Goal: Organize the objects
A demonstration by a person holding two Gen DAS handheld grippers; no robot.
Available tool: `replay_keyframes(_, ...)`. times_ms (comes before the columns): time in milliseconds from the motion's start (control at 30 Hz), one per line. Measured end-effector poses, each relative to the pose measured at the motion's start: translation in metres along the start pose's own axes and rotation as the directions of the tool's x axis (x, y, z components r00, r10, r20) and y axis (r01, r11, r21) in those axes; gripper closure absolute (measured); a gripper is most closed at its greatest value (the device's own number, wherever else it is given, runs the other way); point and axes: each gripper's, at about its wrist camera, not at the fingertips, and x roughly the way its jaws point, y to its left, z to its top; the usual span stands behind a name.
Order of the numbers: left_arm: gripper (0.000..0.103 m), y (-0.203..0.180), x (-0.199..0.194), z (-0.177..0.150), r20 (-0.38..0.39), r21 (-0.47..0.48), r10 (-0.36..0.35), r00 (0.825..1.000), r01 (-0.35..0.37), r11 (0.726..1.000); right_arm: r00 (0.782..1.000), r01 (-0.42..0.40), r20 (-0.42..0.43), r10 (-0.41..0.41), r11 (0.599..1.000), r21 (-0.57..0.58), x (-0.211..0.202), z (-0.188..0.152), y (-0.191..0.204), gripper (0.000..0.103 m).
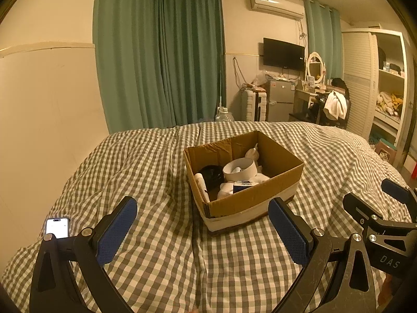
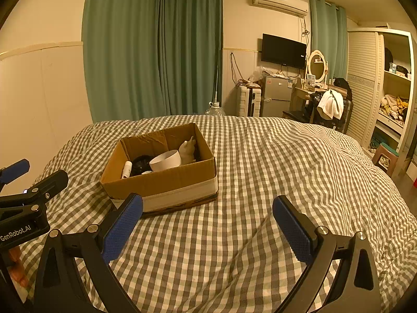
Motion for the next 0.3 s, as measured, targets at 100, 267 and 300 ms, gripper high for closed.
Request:
replay_keyframes(100, 0.0, -0.0001, 0.0005, 0.0001, 0.002, 0.003, -0.001, 1.0, 0.001, 1.0, 1.0, 0.0, 0.0, 0.0, 1.0, 0.001, -0.0013, -0.0009, -0.0007, 0.003)
replay_keyframes(267, 0.0, -0.0008, 0.0005, -0.0016, 0.006, 0.009, 0.001, 1.0, -0.001, 1.0, 1.0, 0.0, -0.002, 0.0, 1.0, 0.0, -0.0018, -0.0018, -0.0019, 0.003)
replay_keyframes(300, 0.0, -0.0006, 0.0007, -0.0019, 0.006, 0.009, -0.001, 1.0, 0.001, 1.0, 1.0, 0.0, -0.002, 0.0, 1.0, 0.001, -0.0021, -0.0021, -0.0021, 0.003)
